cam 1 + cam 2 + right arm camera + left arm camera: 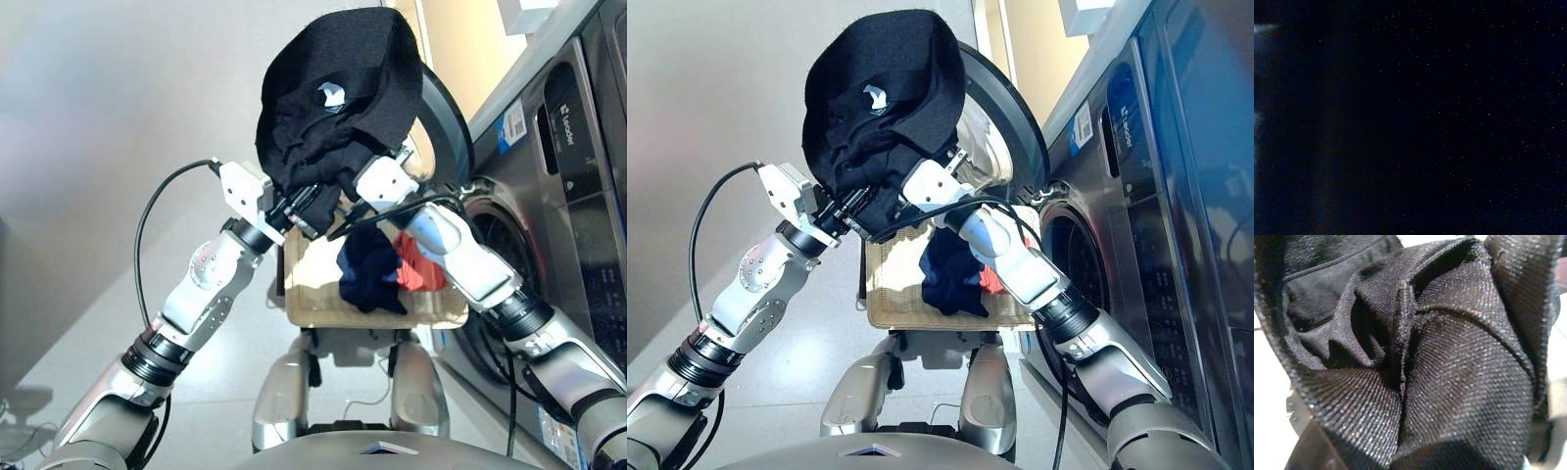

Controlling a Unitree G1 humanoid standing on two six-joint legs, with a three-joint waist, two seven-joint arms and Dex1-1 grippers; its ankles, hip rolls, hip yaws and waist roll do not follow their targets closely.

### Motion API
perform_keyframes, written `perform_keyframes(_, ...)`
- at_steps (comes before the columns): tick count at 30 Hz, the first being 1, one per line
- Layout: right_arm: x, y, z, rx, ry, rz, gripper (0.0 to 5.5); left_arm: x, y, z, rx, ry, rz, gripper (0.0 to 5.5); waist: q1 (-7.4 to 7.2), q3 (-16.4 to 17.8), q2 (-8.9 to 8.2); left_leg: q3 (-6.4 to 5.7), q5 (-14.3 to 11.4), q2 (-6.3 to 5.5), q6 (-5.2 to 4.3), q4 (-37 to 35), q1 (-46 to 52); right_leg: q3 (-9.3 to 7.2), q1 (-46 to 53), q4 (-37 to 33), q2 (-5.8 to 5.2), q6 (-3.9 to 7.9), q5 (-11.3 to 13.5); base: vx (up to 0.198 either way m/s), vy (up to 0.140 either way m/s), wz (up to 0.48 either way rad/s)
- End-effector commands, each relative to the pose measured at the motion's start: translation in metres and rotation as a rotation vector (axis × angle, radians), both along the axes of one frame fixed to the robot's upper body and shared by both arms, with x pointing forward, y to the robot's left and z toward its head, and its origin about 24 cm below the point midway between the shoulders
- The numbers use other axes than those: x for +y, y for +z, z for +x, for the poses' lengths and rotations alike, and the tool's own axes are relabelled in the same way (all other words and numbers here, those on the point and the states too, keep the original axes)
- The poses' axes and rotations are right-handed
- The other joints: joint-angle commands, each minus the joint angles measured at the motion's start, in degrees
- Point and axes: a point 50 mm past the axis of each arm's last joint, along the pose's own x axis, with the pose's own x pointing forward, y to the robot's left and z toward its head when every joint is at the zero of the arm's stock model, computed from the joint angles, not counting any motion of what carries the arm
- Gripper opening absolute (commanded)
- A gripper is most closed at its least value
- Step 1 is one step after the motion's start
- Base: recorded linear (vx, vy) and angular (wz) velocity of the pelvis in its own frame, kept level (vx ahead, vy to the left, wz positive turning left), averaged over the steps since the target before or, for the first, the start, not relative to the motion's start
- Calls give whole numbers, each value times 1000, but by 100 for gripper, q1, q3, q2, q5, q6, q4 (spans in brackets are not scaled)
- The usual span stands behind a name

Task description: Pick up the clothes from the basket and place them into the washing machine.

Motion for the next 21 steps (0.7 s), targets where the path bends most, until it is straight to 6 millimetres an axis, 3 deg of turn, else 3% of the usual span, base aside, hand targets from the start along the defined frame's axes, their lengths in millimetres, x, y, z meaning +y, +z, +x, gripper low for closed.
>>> perform_keyframes(1, 42, 24, -12, -40, 182, 81, 550, -22, 35, -14, -158, -166, -41, 0, 154, -275, -335, 53, -308, 30, -366, -107, 418, 159, 52, -134, -240, 308, 241, 0, 0, 0)
perform_keyframes(7, 50, 19, -12, -47, 198, 10, 550, -27, 35, -14, -160, -197, -23, 0, 172, -274, -342, 37, -303, 33, -370, -107, 433, 134, 78, -142, -256, 307, 238, 0, 0, 0)
perform_keyframes(16, 53, 30, -11, -107, 199, 18, 550, -33, 33, -12, -144, -224, -14, 0, 196, -233, -369, 39, -290, 21, -370, -107, 433, 146, 66, -130, -244, 305, 239, 0, 0, 0)
perform_keyframes(17, 53, 30, -11, -107, 199, 18, 405, -33, 33, -12, -144, -224, -14, 0, 197, -233, -368, 39, -290, 21, -369, -107, 434, 146, 67, -131, -244, 305, 239, 0, 0, 0)
perform_keyframes(18, 52, 31, -12, -110, 200, 28, 0, -33, 32, -11, -144, -223, -16, 0, 199, -228, -374, 34, -291, 22, -367, -107, 435, 149, 69, -133, -242, 307, 239, 0, 0, 0)
perform_keyframes(21, 50, 35, -13, -126, 197, 49, 0, -33, 32, -11, -147, -224, -16, 0, 205, -225, -373, 38, -289, 26, -368, -107, 449, 144, 73, -135, -242, 306, 246, 0, 0, 0)
